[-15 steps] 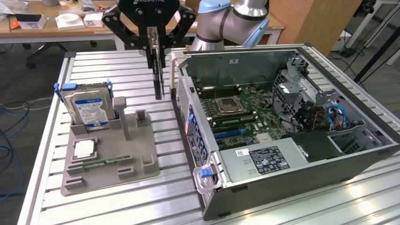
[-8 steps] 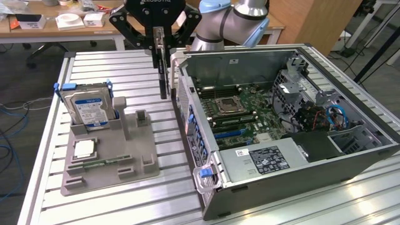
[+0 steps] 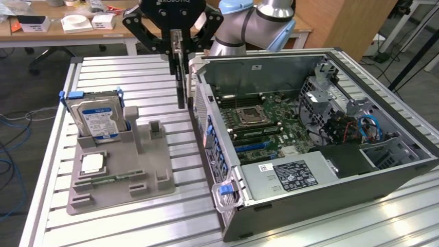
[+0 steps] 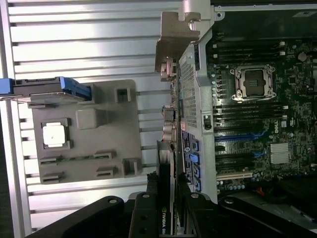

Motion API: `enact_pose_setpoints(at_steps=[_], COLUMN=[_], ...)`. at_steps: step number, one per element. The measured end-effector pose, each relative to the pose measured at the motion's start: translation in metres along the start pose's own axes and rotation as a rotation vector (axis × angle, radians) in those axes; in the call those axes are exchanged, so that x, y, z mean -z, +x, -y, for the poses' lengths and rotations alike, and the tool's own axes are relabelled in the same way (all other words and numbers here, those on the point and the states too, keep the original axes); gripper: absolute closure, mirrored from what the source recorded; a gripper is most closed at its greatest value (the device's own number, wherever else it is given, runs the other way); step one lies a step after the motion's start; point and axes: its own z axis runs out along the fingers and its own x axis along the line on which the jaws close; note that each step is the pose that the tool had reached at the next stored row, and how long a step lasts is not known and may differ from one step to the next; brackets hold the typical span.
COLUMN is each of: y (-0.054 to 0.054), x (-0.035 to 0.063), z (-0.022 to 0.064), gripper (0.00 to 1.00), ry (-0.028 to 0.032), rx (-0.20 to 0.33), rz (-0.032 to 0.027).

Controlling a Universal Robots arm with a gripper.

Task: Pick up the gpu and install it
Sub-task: 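Pick up the gpu and move the gpu toward the slot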

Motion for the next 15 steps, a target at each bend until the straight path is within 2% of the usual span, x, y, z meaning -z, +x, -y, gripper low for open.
enact_pose_setpoints(at_steps=[3, 4, 7, 8, 9, 11, 12, 15], y=[-0.009, -0.012, -0.018, -0.02, -0.022, -0.024, -0.027, -0.033], x=[-0.0009, -0.0011, -0.0017, -0.0018, -0.0021, -0.0026, -0.0028, -0.0037], z=[-0.0009, -0.0012, -0.0018, -0.0021, -0.0029, -0.0037, -0.004, -0.0046], gripper=[0.74, 0.74, 0.74, 0.74, 0.74, 0.74, 0.74, 0.74], ry=[0.0058, 0.0091, 0.0308, 0.0349, 0.0358, 0.0347, 0.0296, 0.0045], rx=[0.0, 0.0, 0.001, 0.001, 0.001, 0.001, 0.0, -0.001], rz=[-0.0058, -0.0097, -0.0246, -0.0307, -0.0373, -0.0454, -0.0506, -0.0641])
